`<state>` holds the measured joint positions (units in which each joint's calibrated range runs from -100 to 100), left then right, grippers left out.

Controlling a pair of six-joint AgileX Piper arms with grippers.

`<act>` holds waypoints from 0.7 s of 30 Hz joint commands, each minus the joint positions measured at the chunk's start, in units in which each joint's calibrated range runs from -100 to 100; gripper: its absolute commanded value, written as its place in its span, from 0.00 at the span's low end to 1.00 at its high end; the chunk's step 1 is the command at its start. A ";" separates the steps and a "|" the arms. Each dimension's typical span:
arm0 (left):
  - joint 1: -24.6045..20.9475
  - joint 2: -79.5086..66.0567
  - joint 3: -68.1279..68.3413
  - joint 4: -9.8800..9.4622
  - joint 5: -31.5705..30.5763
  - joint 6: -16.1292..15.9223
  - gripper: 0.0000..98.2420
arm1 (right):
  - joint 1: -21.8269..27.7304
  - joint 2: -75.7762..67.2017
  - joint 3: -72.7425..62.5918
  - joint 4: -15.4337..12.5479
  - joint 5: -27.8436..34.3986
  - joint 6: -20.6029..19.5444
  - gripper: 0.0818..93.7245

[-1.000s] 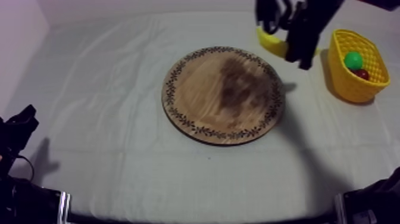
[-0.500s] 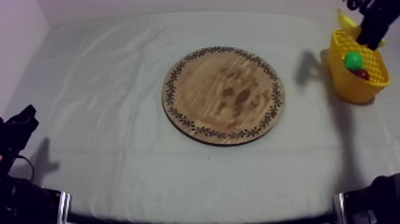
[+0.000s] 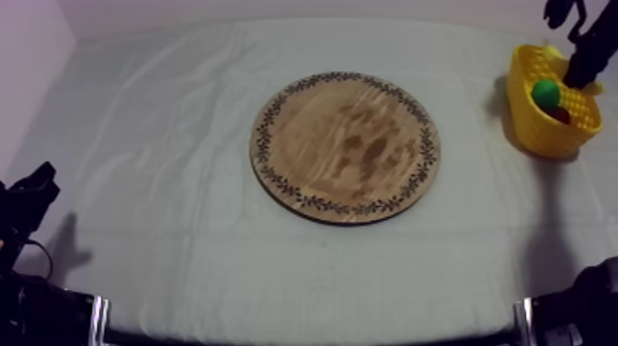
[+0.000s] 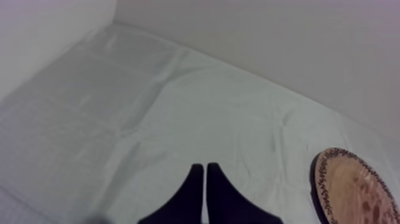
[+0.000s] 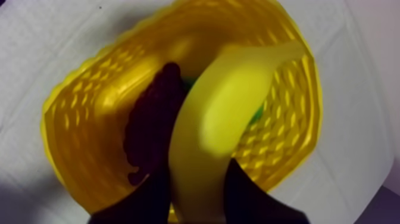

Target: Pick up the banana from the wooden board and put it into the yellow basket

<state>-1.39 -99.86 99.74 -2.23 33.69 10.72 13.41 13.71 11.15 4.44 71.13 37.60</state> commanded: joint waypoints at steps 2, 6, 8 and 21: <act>-0.02 0.03 0.04 0.01 0.02 0.03 0.00 | -0.64 2.77 -1.99 -0.24 0.02 -0.59 0.19; -0.02 0.03 0.04 0.01 0.02 0.00 0.00 | -1.22 7.09 -4.90 -0.44 0.00 -1.38 0.19; -0.02 0.03 0.04 0.01 0.02 0.00 0.00 | -1.26 9.18 -6.04 -0.48 -0.45 -1.70 0.19; -0.02 0.03 0.04 0.01 0.02 0.00 0.00 | -0.14 10.82 -6.39 -2.56 -3.48 0.33 0.41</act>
<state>-1.39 -99.86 99.74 -2.23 33.69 10.72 13.33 24.72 4.52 1.96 67.69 37.91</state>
